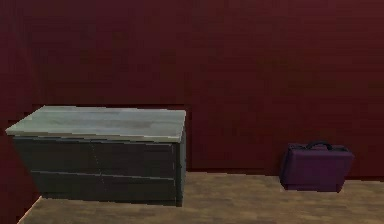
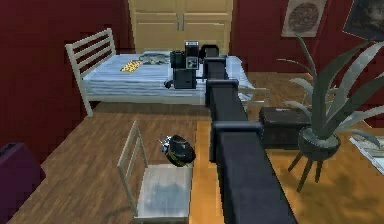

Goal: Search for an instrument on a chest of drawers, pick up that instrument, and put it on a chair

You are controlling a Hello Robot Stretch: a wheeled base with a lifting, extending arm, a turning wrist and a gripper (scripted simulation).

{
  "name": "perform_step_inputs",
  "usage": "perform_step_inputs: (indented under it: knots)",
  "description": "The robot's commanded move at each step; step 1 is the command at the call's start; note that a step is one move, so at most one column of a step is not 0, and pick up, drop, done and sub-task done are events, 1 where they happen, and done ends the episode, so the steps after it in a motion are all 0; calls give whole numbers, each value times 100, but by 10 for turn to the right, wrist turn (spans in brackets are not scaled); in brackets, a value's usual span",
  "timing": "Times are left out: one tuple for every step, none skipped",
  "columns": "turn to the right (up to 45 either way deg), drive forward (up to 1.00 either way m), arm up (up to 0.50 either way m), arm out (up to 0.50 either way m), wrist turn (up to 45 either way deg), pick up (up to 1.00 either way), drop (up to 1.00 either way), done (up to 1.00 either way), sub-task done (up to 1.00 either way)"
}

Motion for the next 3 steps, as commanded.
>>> perform_step_inputs:
  knots:
    - [0, 0, -6, 0, 0, 0, 0, 0, 0]
    - [0, 0, -32, 0, 0, 0, 0, 0, 0]
    - [0, 0, 0, 0, 0, 100, 0, 0, 0]
